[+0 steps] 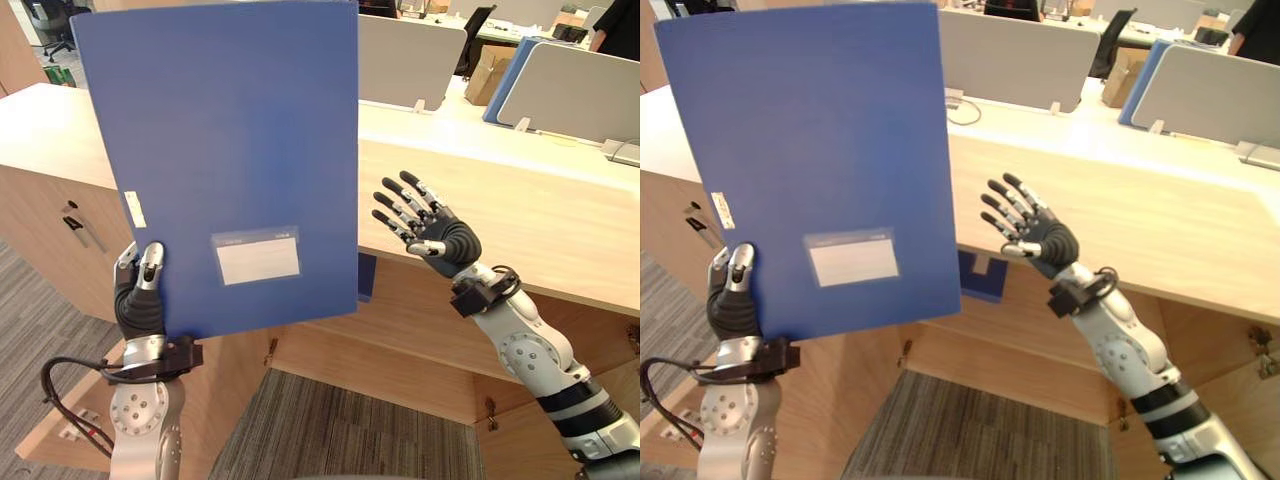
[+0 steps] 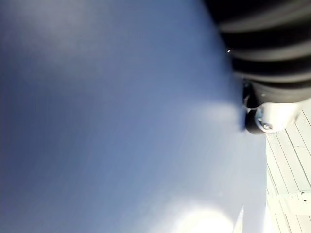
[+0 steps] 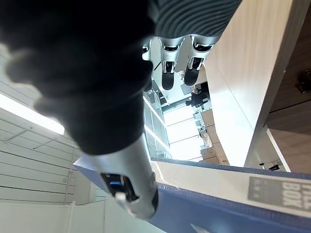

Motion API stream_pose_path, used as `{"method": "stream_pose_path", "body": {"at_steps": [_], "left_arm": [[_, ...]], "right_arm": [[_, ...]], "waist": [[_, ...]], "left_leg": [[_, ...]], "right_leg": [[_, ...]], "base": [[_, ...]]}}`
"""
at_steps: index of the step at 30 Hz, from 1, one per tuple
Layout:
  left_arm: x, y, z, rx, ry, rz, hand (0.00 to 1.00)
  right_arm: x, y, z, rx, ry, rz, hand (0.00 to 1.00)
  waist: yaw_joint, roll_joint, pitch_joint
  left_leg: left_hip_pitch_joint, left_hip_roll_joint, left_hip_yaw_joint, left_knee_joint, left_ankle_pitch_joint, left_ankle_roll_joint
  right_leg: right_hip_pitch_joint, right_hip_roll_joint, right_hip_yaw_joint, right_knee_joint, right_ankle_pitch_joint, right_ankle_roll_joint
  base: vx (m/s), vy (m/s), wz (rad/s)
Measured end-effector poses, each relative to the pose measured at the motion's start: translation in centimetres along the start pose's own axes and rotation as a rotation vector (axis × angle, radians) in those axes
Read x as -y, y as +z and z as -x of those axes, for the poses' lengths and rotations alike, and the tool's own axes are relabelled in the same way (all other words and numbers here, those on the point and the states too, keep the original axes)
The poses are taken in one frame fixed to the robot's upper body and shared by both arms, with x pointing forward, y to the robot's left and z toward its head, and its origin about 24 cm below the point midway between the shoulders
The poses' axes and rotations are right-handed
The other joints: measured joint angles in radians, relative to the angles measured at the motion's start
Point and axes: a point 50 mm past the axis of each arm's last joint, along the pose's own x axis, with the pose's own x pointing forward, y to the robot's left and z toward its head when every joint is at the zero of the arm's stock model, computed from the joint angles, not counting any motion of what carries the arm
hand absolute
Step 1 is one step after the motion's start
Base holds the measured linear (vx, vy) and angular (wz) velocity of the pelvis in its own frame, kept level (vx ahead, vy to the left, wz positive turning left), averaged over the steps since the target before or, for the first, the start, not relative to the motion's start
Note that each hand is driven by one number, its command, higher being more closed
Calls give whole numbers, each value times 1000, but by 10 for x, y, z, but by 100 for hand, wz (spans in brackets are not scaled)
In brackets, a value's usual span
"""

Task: Walk over to the cabinet, pick up the folder, carry it to the office cabinet, place the folder inside the office cabinet, then close the office cabinet door

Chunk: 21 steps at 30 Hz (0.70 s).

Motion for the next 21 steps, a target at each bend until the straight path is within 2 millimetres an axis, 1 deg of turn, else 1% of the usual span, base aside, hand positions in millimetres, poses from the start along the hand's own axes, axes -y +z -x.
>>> {"method": "stream_pose_path", "body": {"at_steps": [5, 11, 14, 15, 18, 21], "left_arm": [[7, 4, 0, 12, -31, 48, 100], [14, 2, 1, 2, -60, 86, 100], [19, 1, 2, -6, -79, 105, 100], [19, 1, 2, -6, -76, 111, 100], [18, 1, 2, -9, -58, 138, 100], [16, 2, 2, 0, -35, 142, 100]], "right_arm": [[-1, -2, -1, 2, 3, -13, 0], [-5, -5, -4, -13, 21, -18, 0], [-16, -11, -15, -43, 78, -24, 0], [-16, -9, -17, -37, 82, -19, 0], [-24, 4, -32, -3, 135, 15, 0], [-36, 15, -43, 27, 207, 46, 0]], "waist": [[1, 0, -3], [5, 0, -15], [5, 0, -16], [7, 0, -16], [10, 0, -17], [13, 0, -18]], "left_leg": [[0, -1, -3, -6, 4, 1], [1, -3, -6, -14, 9, 2], [1, -2, -6, -14, 11, 2], [1, -2, -6, -14, 11, 2], [0, -2, -6, -14, 12, 2], [-1, -2, -6, -15, 12, 2]], "right_leg": [[0, -1, -4, 0, 0, 0], [-1, -1, -7, -1, 0, 0], [-1, 0, -6, -1, 0, 0], [-2, 0, -6, -1, 0, 0], [-1, 0, -6, -2, 0, 0], [-1, 1, -6, -5, 1, 0]], "base": [[0, 0, 1], [0, 0, 2], [0, 0, 0], [0, 0, 0], [0, 0, 0], [0, 0, 0]]}}
